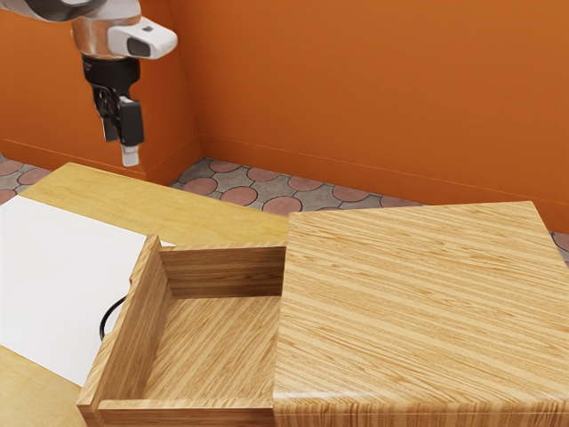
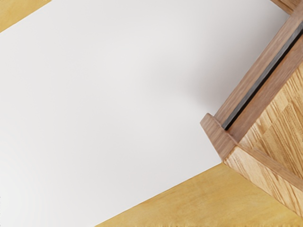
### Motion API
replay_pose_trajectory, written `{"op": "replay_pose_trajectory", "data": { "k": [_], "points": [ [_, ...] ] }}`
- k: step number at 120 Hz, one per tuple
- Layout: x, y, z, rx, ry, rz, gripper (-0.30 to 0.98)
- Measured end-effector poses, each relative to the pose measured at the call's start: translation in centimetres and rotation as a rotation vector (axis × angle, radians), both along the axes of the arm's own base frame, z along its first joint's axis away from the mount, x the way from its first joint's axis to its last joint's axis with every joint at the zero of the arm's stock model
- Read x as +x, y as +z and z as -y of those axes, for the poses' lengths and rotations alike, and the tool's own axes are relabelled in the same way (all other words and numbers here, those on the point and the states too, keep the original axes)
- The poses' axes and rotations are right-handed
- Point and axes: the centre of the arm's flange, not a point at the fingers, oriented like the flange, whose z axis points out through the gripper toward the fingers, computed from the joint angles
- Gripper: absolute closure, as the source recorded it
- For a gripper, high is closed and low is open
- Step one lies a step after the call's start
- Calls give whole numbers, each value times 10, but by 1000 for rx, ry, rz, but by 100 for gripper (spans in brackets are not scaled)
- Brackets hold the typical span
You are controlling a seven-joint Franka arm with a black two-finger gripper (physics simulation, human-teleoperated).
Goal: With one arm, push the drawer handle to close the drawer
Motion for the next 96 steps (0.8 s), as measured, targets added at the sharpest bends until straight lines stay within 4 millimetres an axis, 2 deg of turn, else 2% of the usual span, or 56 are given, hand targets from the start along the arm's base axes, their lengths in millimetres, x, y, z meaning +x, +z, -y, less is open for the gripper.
{"op": "replay_pose_trajectory", "data": {
  "k": [25, 36, 38, 44, 47, 52, 58, 65, 72, 76, 82, 89, 96],
  "points": [
    [0, 0, 0, -9, -69, -15, 0],
    [-7, 12, -8, -22, -77, 3, 0],
    [-11, 23, -10, -23, -77, 20, 0],
    [-43, 107, -10, -22, -88, 178, 0],
    [-63, 138, -12, -22, -90, 232, 0],
    [-93, 170, -30, -24, -63, 285, 0],
    [-126, 191, -61, -32, -14, 313, 0],
    [-144, 187, -76, -43, -12, 261, 0],
    [-147, 171, -82, -62, -17, 171, 2],
    [-150, 161, -83, -71, -32, 126, 8],
    [-171, 149, -83, -82, -60, 90, 20],
    [-203, 119, -83, -95, -94, 54, 30],
    [-218, 62, -83, -116, -131, -17, 37]
  ]
}}
